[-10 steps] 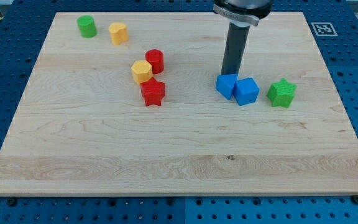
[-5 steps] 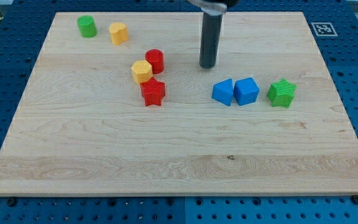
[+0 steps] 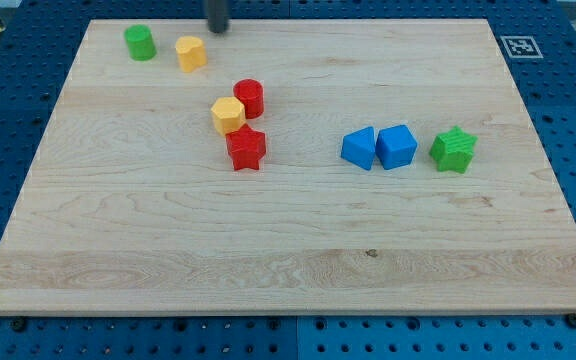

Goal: Point your arm to the green circle

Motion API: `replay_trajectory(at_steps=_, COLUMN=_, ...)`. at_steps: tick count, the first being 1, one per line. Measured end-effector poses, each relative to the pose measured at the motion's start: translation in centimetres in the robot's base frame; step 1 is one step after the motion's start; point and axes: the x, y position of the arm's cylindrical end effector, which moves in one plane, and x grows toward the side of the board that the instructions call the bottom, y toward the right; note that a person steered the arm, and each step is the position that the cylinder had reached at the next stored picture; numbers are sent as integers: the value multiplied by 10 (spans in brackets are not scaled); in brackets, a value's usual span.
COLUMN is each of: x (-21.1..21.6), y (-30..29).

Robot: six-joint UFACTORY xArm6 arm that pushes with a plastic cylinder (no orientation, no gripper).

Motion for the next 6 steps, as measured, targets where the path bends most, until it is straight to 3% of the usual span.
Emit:
replay_trajectory(at_steps=2, x=-2, y=-139)
replay_trajectory(at_steps=3, x=25, y=-163)
replay_trajectory(at_steps=5, x=45, y=-144)
replay_trajectory(at_steps=6, x=48, y=-104)
